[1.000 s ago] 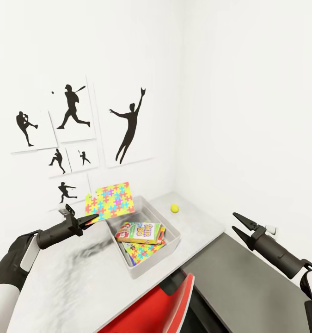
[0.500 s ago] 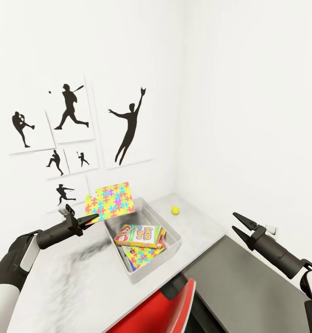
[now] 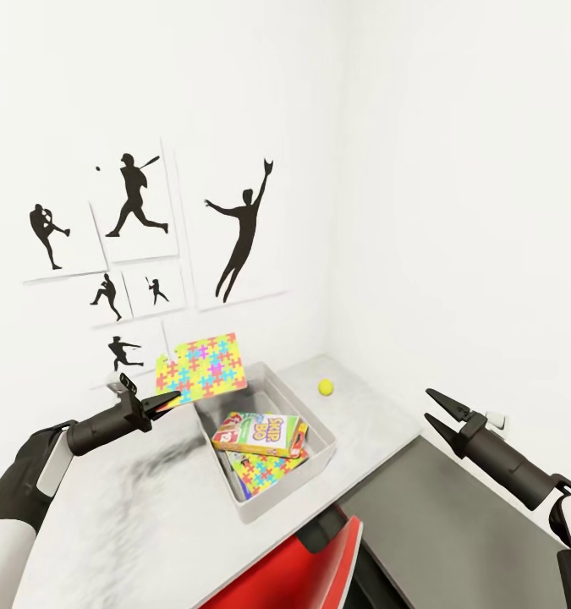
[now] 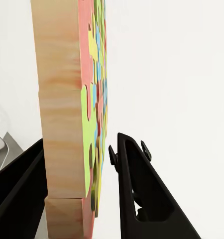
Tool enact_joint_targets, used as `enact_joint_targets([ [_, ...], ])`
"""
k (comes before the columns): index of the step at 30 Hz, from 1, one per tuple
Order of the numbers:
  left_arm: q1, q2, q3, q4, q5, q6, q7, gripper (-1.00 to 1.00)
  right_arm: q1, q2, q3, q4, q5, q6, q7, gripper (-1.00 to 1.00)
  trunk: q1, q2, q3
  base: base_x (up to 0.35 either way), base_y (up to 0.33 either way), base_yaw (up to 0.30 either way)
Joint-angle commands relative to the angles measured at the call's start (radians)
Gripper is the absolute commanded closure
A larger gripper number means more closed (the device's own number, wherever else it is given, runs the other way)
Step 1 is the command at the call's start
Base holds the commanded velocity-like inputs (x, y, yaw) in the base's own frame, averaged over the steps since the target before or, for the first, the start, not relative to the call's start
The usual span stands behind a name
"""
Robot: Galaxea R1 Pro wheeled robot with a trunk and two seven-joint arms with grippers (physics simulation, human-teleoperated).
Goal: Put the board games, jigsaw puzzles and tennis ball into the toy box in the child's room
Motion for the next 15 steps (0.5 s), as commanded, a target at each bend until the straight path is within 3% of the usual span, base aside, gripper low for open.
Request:
enact_joint_targets([
  [1, -0.001, 0.0, 0.0, 0.0, 0.002, 0.009, -0.002, 1.0, -0.001, 0.0, -0.002, 0.0, 0.007, 0.005, 0.008, -1.0, 0.001, -0.001, -0.001, 0.006, -0.006, 0.002],
  [15, -0.001, 0.0, 0.001, 0.001, 0.001, 0.009, -0.002, 1.0, -0.001, 0.004, -0.002, 0.0, 0.055, 0.005, 0.008, -1.0, 0.001, -0.001, -0.001, 0.001, 0.0, 0.0],
])
